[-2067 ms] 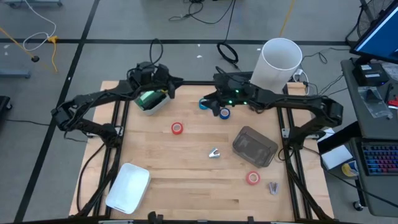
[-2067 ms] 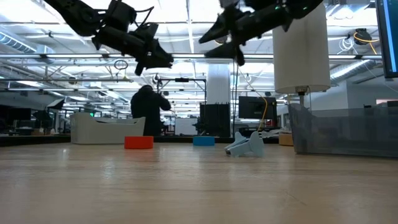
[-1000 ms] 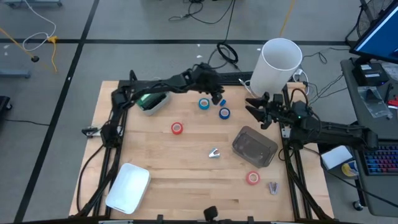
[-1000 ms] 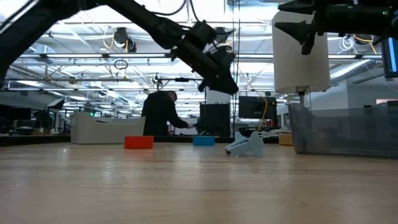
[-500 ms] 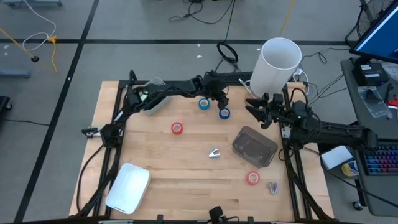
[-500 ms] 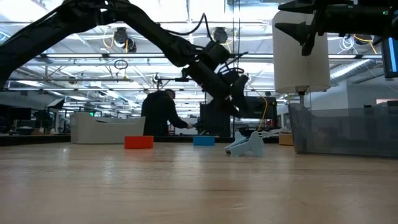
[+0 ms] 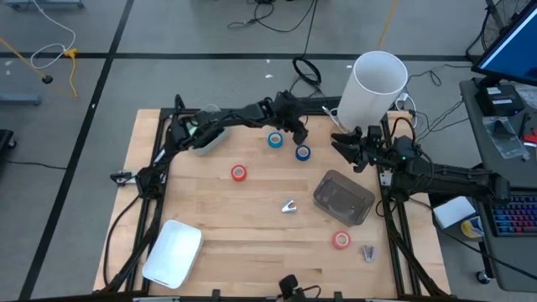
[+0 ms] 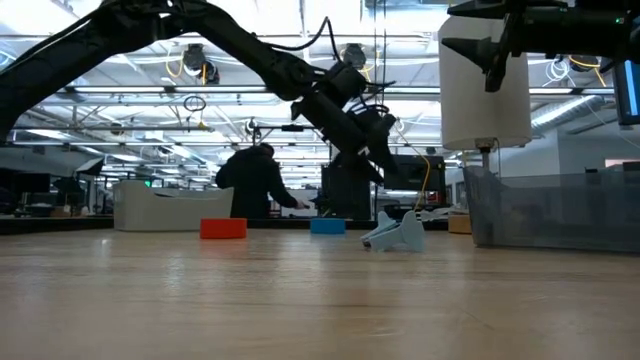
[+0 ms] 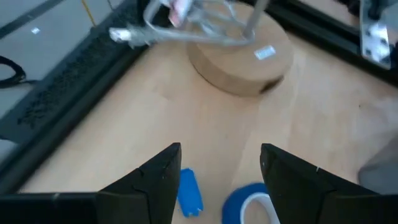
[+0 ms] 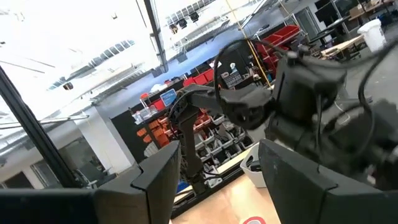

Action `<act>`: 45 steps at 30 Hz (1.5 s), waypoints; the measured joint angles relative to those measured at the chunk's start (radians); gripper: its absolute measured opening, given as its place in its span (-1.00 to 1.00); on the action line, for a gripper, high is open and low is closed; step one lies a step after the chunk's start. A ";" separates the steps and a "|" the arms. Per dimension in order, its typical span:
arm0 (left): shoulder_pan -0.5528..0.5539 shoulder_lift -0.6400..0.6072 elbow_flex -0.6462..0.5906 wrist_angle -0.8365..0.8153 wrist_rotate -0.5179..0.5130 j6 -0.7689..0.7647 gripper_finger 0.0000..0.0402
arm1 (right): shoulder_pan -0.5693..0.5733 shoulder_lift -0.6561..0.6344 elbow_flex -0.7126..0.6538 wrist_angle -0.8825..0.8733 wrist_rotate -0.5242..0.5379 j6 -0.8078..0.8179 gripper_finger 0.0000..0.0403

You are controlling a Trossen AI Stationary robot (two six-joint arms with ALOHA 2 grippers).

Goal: Pick and place Stapler, Stapler remover, tape
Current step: Put the small blue stapler into the gray bin

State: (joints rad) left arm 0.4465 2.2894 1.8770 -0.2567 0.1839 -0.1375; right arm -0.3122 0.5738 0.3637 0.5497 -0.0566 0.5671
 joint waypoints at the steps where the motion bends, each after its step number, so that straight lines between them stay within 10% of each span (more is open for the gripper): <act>1: 0.004 -0.001 0.009 -0.013 -0.001 -0.001 0.08 | 0.000 0.000 0.000 0.000 0.000 0.001 0.04; 24: 0.016 -0.262 0.092 -0.577 0.174 0.100 0.08 | 0.000 0.021 0.001 0.316 0.033 0.019 0.04; 37: 0.042 -0.757 -0.470 -0.289 0.110 0.027 0.08 | 0.132 0.290 0.358 0.135 0.043 -0.272 0.04; 45: 0.078 -1.073 -0.758 -0.208 0.118 0.055 0.08 | 0.286 0.569 0.671 -0.131 0.389 -0.496 0.04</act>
State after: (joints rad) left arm 0.5249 1.2168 1.1193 -0.4649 0.3018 -0.0824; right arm -0.0266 1.1429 1.0342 0.4186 0.3324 0.0712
